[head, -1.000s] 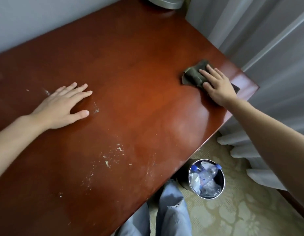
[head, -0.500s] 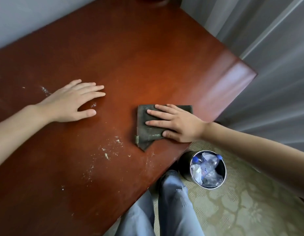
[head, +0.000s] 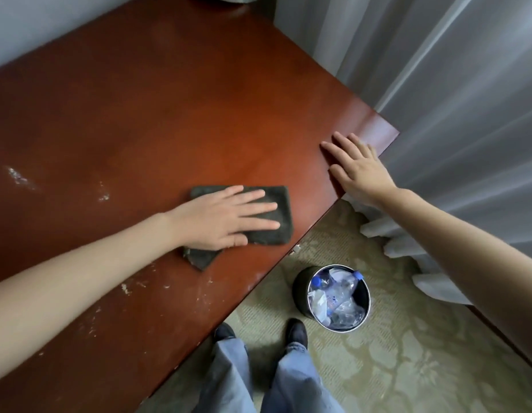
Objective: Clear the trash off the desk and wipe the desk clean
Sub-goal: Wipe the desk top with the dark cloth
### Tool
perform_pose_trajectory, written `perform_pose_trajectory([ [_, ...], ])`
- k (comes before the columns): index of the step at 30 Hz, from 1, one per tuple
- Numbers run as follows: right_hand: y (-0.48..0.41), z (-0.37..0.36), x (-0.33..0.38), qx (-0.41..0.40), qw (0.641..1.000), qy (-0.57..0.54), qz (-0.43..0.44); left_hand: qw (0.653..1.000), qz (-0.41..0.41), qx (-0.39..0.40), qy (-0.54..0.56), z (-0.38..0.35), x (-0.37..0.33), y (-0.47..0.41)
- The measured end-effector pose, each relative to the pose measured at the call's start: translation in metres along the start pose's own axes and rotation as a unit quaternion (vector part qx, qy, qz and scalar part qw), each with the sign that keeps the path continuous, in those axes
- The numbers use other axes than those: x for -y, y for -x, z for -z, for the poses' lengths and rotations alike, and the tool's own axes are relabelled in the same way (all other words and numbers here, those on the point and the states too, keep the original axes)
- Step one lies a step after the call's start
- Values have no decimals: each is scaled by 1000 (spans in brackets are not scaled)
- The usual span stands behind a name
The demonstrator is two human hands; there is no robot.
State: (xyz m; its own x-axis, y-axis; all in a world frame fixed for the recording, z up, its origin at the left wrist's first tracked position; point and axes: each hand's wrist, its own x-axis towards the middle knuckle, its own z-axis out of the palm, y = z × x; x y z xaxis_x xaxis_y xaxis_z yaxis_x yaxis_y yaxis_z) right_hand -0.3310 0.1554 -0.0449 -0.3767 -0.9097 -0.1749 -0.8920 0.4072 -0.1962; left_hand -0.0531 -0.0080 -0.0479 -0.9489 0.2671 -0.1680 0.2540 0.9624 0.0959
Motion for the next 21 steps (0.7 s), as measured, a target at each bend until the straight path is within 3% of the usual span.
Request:
perform_pose_trajectory([
  [7, -2, -2, -8, 9, 1000, -3, 24, 980, 186, -24, 62, 36, 93, -96],
  [11, -4, -6, -9, -3, 998, -54, 20, 973, 214, -28, 82, 43, 117, -133],
  [13, -3, -7, -9, -6, 997, -77, 20, 978, 189, -36, 81, 42, 102, -135],
  [21, 0, -4, -6, -13, 995, -96, 13, 995, -78, -26, 51, 9, -31, -50],
])
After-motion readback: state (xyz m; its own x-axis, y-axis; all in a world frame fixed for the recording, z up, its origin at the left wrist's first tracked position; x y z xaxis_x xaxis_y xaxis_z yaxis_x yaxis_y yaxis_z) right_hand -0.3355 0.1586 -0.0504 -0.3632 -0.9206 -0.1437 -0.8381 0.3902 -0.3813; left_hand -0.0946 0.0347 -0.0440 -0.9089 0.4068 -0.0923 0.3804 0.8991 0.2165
